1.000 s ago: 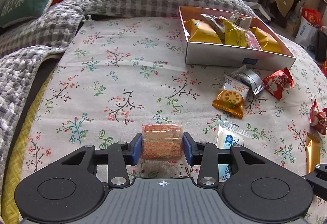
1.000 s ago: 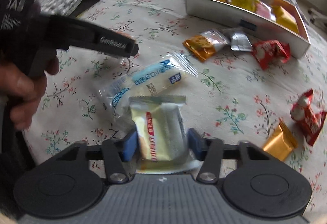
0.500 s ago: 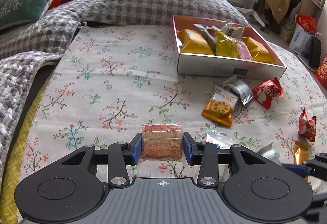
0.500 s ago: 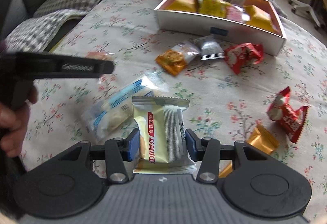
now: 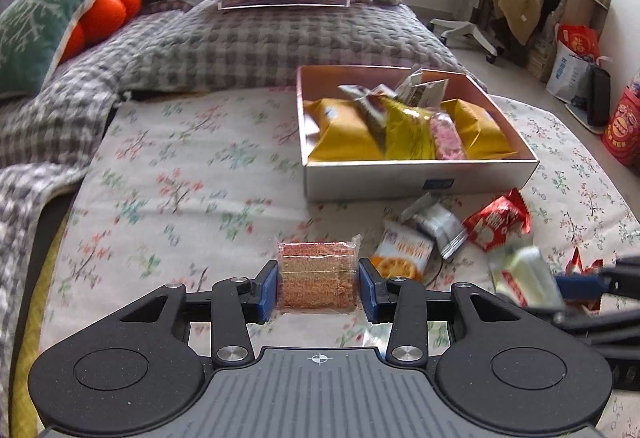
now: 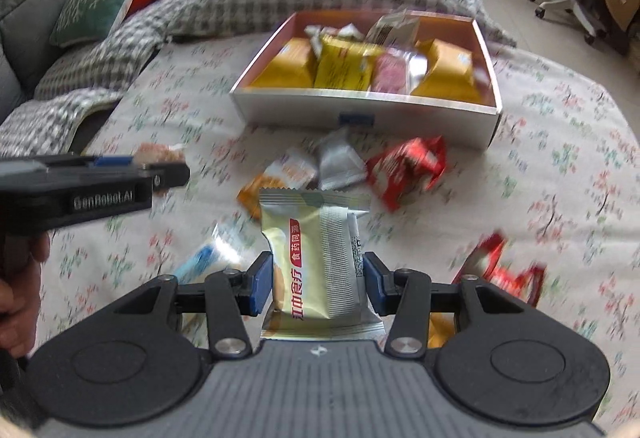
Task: Organize snacks
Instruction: 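Carry the wafer cake and white pack into the box and open both tools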
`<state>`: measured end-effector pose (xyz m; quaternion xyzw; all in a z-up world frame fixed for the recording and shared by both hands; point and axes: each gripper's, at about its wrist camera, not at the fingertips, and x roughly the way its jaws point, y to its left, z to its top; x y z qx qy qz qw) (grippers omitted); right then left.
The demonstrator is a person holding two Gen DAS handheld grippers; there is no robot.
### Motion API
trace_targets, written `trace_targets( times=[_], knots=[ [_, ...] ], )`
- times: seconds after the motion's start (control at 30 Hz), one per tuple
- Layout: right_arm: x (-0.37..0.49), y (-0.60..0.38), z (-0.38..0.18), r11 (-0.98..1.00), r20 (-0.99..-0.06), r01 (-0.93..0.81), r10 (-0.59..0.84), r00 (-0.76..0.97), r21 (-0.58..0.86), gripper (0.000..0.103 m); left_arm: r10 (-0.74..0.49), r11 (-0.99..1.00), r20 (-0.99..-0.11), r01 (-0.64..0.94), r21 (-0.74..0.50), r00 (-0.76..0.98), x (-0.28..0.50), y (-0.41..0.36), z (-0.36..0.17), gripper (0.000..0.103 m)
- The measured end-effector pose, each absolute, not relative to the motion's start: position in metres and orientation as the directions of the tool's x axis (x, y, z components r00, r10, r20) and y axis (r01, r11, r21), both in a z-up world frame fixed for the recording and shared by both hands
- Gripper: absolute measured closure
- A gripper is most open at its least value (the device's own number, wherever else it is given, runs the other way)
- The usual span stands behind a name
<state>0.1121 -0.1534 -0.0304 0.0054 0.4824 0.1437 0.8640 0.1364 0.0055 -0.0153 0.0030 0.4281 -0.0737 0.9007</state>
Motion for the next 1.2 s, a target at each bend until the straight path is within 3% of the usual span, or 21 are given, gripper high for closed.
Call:
trace_targets(
  times=[0.23,0.53,0.93,1.2],
  knots=[
    [0.158,-0.180,-0.019,0.960,-0.807,-0.196,0.276,0.522,0.202,0.059,-0.166,0.982,-0.748,0.176,-0.067,0.643,0.184,-0.009,-0.008,0.064],
    [0.206,-0.206,-0.018,0.931,-0.776,-0.132,0.357,0.520,0.340,0.059,-0.298,0.954,-0.760,0.195,-0.227,0.578,0.250,-0.009,-0.014,0.064],
    [0.262,-0.219,-0.030,0.863,-0.744,-0.065,0.468,0.476,0.501,0.059,-0.275,0.961,-0.829,0.147,-0.233,0.487,0.296,-0.012,-0.048,0.064],
    [0.281,-0.210,-0.044,0.885,-0.762,-0.039,0.422,0.491,0.465,0.059,-0.250,0.968,-0.798,0.141,-0.207,0.548,0.311,-0.013,-0.052,0.063]
  ],
)
